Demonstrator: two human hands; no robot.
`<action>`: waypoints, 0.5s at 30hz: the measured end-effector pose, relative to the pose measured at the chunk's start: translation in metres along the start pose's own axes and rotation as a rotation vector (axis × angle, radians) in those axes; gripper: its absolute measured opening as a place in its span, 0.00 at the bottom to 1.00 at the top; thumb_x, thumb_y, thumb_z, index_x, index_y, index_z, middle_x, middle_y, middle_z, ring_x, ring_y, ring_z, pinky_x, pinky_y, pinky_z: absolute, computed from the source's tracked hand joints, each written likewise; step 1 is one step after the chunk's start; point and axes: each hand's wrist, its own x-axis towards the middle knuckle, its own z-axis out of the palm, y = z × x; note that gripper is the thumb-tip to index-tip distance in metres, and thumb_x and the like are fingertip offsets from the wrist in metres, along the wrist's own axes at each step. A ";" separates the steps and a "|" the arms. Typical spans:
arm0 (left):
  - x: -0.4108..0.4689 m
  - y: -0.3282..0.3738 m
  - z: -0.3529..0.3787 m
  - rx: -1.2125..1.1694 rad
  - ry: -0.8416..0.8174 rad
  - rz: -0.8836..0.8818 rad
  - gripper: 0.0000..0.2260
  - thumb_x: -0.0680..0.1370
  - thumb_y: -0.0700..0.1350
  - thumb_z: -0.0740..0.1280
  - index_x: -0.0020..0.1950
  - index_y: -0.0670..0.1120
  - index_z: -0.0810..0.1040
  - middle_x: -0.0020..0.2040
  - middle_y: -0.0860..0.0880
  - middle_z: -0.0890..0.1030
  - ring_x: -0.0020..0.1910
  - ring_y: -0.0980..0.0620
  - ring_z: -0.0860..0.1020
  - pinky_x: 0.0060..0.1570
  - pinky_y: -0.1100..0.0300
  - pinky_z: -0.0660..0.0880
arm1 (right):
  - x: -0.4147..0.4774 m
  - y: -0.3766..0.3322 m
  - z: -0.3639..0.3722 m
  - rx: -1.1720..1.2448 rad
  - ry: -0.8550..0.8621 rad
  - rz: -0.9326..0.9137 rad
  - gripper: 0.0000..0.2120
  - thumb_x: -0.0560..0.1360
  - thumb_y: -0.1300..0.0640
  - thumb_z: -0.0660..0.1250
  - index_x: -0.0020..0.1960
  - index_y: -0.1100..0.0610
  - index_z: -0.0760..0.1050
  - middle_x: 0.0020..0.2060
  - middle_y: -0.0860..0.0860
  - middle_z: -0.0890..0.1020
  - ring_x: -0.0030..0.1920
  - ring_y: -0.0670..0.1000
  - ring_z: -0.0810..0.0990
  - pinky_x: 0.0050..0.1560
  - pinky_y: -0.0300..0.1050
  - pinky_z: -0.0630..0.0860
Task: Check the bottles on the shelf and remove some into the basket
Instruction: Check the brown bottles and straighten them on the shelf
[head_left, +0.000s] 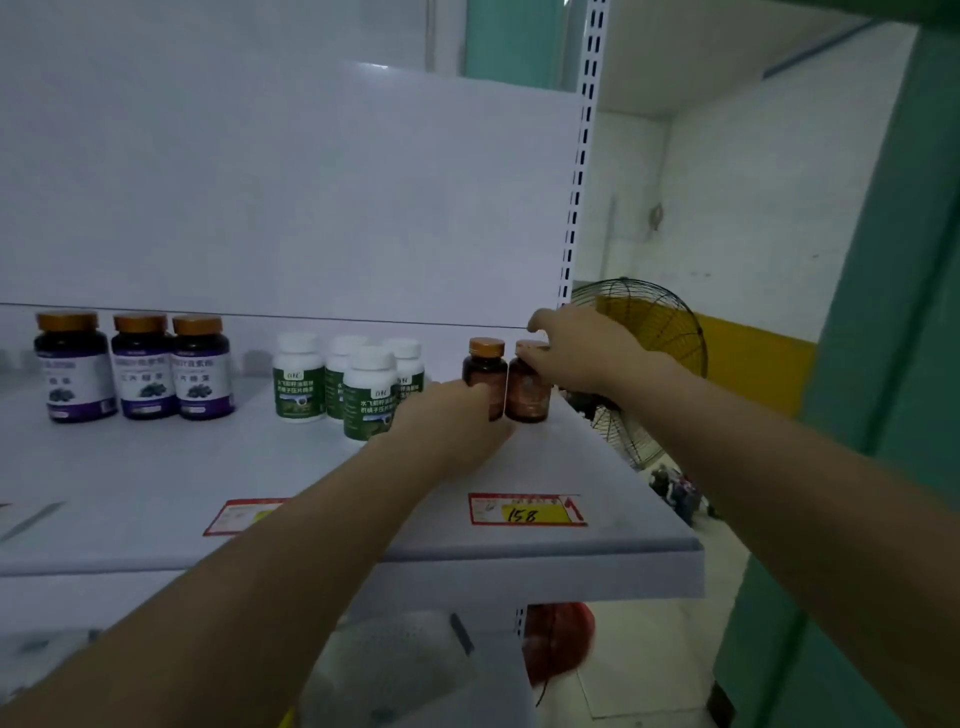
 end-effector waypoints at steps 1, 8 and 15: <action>0.001 0.000 0.004 0.032 -0.022 -0.031 0.17 0.78 0.59 0.57 0.56 0.47 0.72 0.52 0.46 0.77 0.50 0.46 0.76 0.50 0.54 0.75 | 0.006 -0.002 0.001 0.011 -0.006 -0.026 0.23 0.79 0.44 0.57 0.69 0.55 0.67 0.63 0.58 0.73 0.62 0.58 0.72 0.57 0.51 0.73; 0.002 -0.004 0.022 0.058 -0.128 -0.152 0.19 0.79 0.58 0.54 0.58 0.45 0.72 0.58 0.44 0.76 0.56 0.45 0.75 0.54 0.52 0.73 | 0.040 -0.023 0.020 -0.004 -0.048 -0.164 0.21 0.80 0.45 0.56 0.67 0.55 0.69 0.62 0.57 0.75 0.62 0.59 0.72 0.61 0.52 0.65; -0.003 0.000 0.022 0.028 -0.175 -0.155 0.21 0.81 0.57 0.50 0.58 0.44 0.73 0.59 0.43 0.75 0.57 0.44 0.74 0.58 0.50 0.71 | 0.044 -0.027 0.035 0.135 -0.017 -0.225 0.14 0.79 0.50 0.60 0.60 0.58 0.73 0.54 0.57 0.77 0.55 0.60 0.74 0.51 0.49 0.66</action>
